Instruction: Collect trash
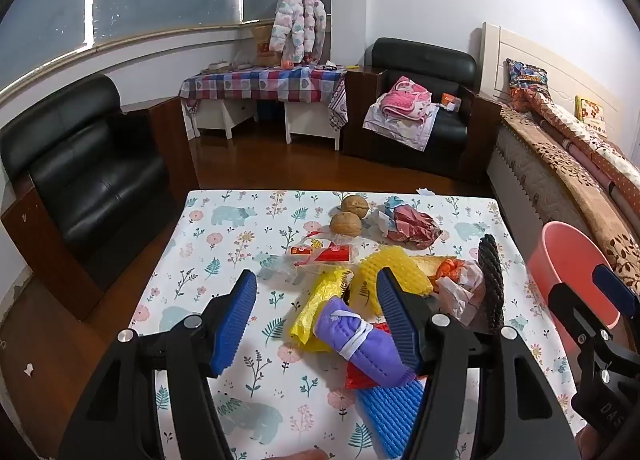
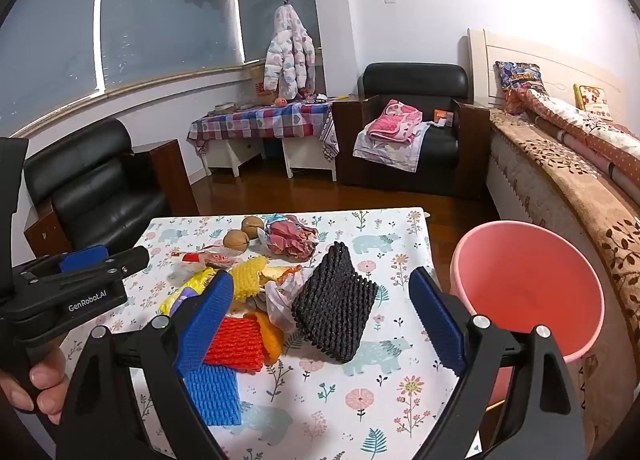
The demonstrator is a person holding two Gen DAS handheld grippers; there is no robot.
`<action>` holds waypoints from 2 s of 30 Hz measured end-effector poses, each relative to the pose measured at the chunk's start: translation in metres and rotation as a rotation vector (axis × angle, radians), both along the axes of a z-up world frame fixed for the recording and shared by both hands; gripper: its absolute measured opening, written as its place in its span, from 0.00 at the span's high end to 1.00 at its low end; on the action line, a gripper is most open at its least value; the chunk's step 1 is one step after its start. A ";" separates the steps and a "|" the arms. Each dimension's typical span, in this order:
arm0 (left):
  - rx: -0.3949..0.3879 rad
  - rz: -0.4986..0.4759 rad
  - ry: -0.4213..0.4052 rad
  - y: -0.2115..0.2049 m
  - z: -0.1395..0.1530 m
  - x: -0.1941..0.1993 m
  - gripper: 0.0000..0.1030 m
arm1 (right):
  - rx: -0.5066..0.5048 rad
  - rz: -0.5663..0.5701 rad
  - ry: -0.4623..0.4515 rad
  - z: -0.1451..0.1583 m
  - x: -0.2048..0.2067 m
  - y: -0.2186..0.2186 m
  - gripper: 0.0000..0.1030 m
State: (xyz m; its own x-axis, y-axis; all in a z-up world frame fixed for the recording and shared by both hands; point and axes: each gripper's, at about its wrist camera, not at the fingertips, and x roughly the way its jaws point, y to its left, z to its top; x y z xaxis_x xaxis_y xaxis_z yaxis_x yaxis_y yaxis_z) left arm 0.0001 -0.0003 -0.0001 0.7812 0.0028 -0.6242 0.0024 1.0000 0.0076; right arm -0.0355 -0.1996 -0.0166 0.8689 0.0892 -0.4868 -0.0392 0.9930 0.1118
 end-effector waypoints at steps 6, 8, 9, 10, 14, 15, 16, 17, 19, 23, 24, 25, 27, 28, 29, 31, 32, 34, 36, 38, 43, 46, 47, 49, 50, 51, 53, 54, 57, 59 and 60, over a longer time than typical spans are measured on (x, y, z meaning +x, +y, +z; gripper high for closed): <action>-0.002 0.001 -0.004 0.000 0.001 0.000 0.40 | -0.004 -0.004 -0.004 0.001 0.000 0.000 0.13; -0.002 0.001 -0.006 -0.001 0.001 -0.001 0.40 | -0.003 -0.004 -0.004 0.000 0.000 0.000 0.13; -0.005 0.002 0.001 0.000 0.000 0.000 0.40 | -0.003 -0.005 -0.004 0.000 0.001 0.000 0.13; -0.005 0.002 0.001 0.000 0.000 0.000 0.40 | -0.003 -0.004 0.000 -0.001 0.002 0.000 0.13; -0.004 0.000 0.001 0.000 -0.001 -0.001 0.40 | -0.004 -0.001 -0.005 0.002 0.000 -0.001 0.13; -0.006 0.002 0.003 0.001 0.000 0.000 0.40 | -0.005 0.000 -0.005 0.002 0.001 -0.001 0.13; -0.006 0.001 0.002 0.001 -0.001 0.000 0.40 | -0.005 -0.001 -0.004 0.001 0.001 -0.001 0.13; -0.005 0.003 0.003 0.001 0.000 0.000 0.40 | -0.003 -0.004 -0.004 0.001 0.000 0.000 0.13; -0.005 0.004 0.001 0.001 -0.001 0.000 0.40 | -0.005 -0.004 -0.007 0.002 -0.001 0.000 0.13; -0.006 0.006 0.001 0.003 -0.008 0.002 0.40 | -0.008 -0.004 -0.010 0.003 -0.001 -0.001 0.13; -0.006 0.007 0.001 0.003 -0.010 0.002 0.40 | -0.008 -0.004 -0.011 0.004 -0.002 -0.001 0.13; -0.006 0.005 0.001 0.003 -0.011 0.002 0.40 | -0.007 -0.004 -0.013 0.004 -0.003 -0.002 0.13; -0.006 0.006 0.002 0.003 -0.010 0.002 0.40 | -0.013 -0.003 -0.014 0.008 -0.003 0.000 0.13; -0.006 0.006 0.002 0.004 -0.011 0.002 0.40 | -0.013 -0.003 -0.014 0.008 -0.003 0.000 0.13; -0.007 0.007 0.002 0.003 -0.010 0.002 0.40 | -0.012 -0.003 -0.014 0.008 -0.003 0.000 0.13; -0.008 0.007 0.003 0.004 -0.011 0.002 0.40 | -0.012 -0.004 -0.015 0.007 -0.003 0.000 0.13; -0.006 0.007 0.002 0.003 -0.010 0.002 0.40 | -0.013 -0.004 -0.016 0.007 -0.003 0.000 0.13; -0.006 0.007 0.002 0.003 -0.011 0.002 0.40 | -0.013 -0.003 -0.015 0.007 -0.003 0.001 0.13; -0.008 0.007 0.003 0.003 -0.010 0.002 0.40 | -0.015 -0.004 -0.016 0.007 -0.003 0.001 0.13; -0.007 0.006 0.004 0.003 -0.010 0.002 0.40 | -0.014 -0.003 -0.017 0.007 -0.003 0.001 0.13; -0.009 0.008 0.005 0.004 -0.013 0.005 0.40 | -0.014 -0.003 -0.016 0.007 -0.003 0.001 0.16; -0.007 0.008 0.005 0.003 -0.012 0.004 0.40 | -0.018 0.000 -0.014 0.006 -0.003 0.002 0.17; -0.006 0.008 0.005 0.003 -0.012 0.005 0.40 | -0.018 0.001 -0.014 0.007 -0.003 0.002 0.17; -0.006 0.008 0.005 0.003 -0.012 0.005 0.40 | -0.017 -0.001 -0.014 0.006 -0.003 0.003 0.17; -0.006 0.008 0.005 0.003 -0.011 0.004 0.40 | -0.017 -0.001 -0.014 0.006 -0.003 0.003 0.17; -0.006 0.008 0.005 0.003 -0.011 0.004 0.40 | -0.017 -0.001 -0.014 0.006 -0.003 0.003 0.18; -0.004 0.007 0.008 0.003 -0.013 0.005 0.40 | -0.018 -0.001 -0.013 0.006 -0.003 0.003 0.18; -0.005 0.008 0.009 0.003 -0.011 0.003 0.40 | -0.018 -0.002 -0.013 0.006 -0.004 0.003 0.19; -0.004 0.012 0.015 0.002 -0.013 0.003 0.40 | -0.015 -0.001 -0.013 0.005 -0.004 0.003 0.19; -0.004 0.012 0.016 0.002 -0.014 0.002 0.40 | -0.016 -0.001 -0.014 0.005 -0.004 0.003 0.19; -0.005 0.012 0.016 0.002 -0.014 0.002 0.40 | -0.015 -0.001 -0.013 0.005 -0.004 0.002 0.19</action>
